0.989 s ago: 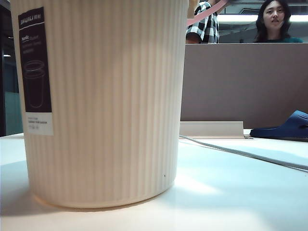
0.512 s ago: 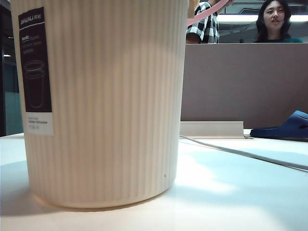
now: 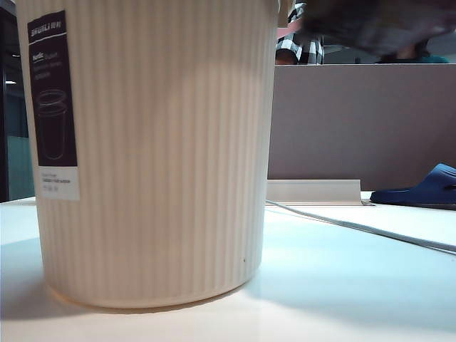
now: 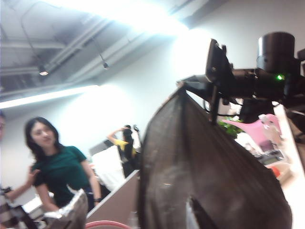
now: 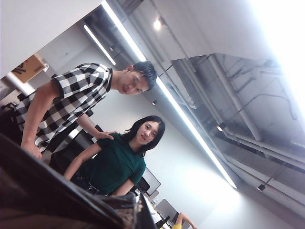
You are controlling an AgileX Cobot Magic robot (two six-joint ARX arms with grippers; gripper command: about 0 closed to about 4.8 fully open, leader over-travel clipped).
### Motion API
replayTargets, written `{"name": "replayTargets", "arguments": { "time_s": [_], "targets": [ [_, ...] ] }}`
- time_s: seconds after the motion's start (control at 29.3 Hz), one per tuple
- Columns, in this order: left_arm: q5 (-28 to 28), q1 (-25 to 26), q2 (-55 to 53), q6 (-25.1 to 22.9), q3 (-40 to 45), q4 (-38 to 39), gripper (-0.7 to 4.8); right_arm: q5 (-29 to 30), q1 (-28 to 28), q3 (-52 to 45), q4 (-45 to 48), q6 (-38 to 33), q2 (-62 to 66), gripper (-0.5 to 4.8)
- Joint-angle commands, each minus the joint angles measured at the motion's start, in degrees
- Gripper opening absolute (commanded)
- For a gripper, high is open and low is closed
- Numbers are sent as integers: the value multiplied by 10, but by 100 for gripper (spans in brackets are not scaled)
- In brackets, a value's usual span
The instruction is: Open the ring lid of the trash can, pull out the black garbage bag inside, and place it on the table.
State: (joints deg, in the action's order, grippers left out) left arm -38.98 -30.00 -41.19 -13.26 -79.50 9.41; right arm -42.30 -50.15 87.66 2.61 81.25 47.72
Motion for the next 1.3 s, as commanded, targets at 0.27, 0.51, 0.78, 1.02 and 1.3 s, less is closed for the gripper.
{"name": "replayTargets", "arguments": {
  "time_s": [0.27,0.51,0.78,1.02,1.3],
  "targets": [
    [19,0,74,2,43,44,268,11,1,-68,38,-16,-45,-2],
    [19,0,90,-3,43,112,259,30,1,-146,109,-16,-73,-3],
    [19,0,110,-2,43,133,232,38,8,-192,144,-16,-90,-3],
    [19,0,135,0,43,145,232,76,61,-218,144,-41,-90,-2],
    [27,0,158,2,43,155,231,133,169,-249,139,-137,-90,-2]
  ]
}}
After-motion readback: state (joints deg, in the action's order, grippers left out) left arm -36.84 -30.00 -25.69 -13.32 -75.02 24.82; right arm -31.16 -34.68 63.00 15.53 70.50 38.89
